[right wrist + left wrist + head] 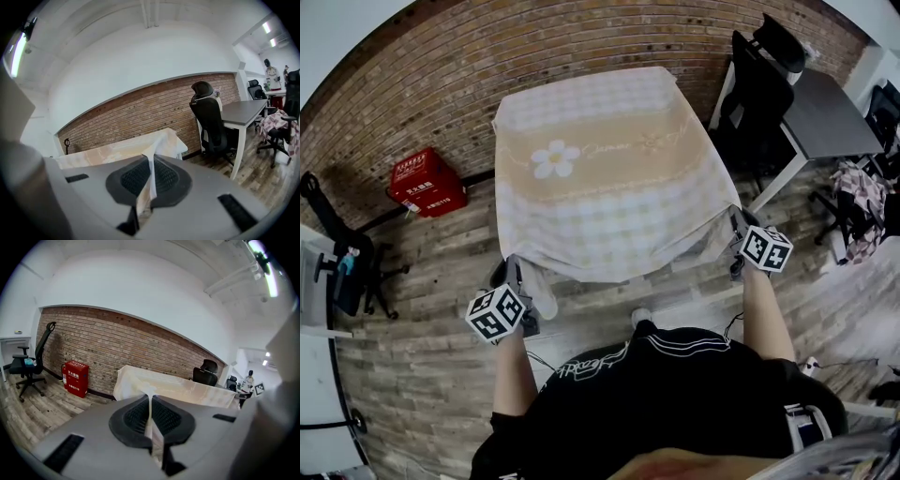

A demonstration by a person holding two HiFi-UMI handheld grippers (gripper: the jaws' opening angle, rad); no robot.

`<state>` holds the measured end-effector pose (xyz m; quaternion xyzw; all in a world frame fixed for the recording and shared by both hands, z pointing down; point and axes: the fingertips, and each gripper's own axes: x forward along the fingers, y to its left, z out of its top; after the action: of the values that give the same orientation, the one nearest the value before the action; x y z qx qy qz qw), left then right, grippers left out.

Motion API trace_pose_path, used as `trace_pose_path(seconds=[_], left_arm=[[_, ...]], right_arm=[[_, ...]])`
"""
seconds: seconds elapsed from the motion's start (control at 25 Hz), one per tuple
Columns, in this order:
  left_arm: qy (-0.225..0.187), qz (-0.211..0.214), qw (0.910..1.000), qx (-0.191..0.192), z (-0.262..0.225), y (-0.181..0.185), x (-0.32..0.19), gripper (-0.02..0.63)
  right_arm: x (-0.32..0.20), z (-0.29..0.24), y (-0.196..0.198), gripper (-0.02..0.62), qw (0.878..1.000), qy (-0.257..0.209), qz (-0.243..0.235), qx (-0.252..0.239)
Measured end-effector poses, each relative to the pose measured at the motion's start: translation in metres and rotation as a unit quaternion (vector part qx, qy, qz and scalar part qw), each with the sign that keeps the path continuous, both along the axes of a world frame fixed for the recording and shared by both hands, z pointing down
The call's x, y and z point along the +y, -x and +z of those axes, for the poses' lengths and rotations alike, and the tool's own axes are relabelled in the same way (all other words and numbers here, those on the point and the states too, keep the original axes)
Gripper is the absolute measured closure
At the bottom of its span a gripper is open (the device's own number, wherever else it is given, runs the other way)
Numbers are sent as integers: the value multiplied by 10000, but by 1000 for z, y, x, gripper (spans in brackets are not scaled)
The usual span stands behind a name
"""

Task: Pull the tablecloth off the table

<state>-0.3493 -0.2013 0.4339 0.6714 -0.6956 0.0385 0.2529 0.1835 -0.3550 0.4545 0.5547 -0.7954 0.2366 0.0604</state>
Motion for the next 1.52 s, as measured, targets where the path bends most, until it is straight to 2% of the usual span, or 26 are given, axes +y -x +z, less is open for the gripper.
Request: trace_pose_path(seconds=[0.32, 0.6, 0.92, 1.52], left_arm=[[48, 20, 10000, 30, 9, -7, 25, 600], [55, 8, 10000, -21, -3, -24, 46, 600], [50, -112, 9999, -120, -20, -51, 77, 600], [33, -325, 9994, -101, -25, -104, 134, 600]], right_arm=[[33, 10, -5, 598, 10000, 69, -33, -11], [54, 8, -20, 598, 9999, 89, -49, -69], [76, -2, -45, 598, 9998, 56, -190, -92], [115, -7, -90, 598, 9990, 2, -411, -169]])
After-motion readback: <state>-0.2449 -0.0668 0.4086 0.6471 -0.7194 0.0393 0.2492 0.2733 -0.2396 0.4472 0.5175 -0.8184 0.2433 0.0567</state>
